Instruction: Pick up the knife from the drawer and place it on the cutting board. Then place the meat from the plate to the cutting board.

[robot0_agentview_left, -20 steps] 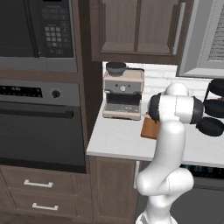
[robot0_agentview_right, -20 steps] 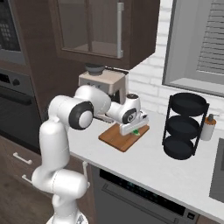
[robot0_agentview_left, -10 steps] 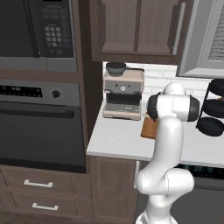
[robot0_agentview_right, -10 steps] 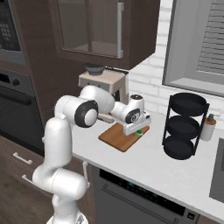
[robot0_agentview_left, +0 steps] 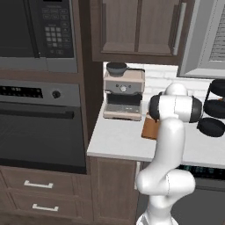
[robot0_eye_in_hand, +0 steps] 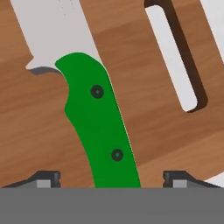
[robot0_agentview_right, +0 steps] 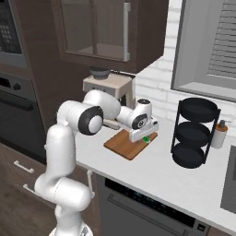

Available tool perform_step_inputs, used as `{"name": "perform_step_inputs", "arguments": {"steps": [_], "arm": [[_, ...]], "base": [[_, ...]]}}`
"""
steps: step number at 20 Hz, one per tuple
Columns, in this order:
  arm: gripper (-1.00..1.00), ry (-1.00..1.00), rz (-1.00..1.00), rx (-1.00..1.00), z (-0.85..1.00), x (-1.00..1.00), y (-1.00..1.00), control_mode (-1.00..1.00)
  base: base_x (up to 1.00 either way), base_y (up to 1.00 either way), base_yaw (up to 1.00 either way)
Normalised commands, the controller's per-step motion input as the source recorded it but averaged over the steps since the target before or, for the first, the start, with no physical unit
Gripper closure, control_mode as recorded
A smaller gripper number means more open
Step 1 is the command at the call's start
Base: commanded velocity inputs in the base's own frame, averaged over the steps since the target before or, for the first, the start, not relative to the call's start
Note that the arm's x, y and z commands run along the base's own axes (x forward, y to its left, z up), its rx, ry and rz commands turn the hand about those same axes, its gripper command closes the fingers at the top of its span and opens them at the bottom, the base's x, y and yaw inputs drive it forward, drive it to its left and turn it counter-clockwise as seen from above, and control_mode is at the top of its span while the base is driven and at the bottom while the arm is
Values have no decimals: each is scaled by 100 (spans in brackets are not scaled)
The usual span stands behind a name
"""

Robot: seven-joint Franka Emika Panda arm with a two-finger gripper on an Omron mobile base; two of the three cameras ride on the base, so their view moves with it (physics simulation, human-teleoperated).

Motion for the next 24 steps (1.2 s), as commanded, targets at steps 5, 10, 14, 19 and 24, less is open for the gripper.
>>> {"name": "perform_step_inputs", "arguments": {"steps": [5,10,14,19,24], "arm": [[-100,-15,0,0,27,-61,6,-100],[-100,-13,0,-2,43,-68,16,-100],[-100,-10,0,-1,26,-90,25,-100],[-100,-3,0,-1,66,-80,36,-100],[-100,0,0,-5,98,-59,43,-100]], "base": [[0,0,0],[0,0,0],[0,0,0],[0,0,0],[0,0,0]]}}
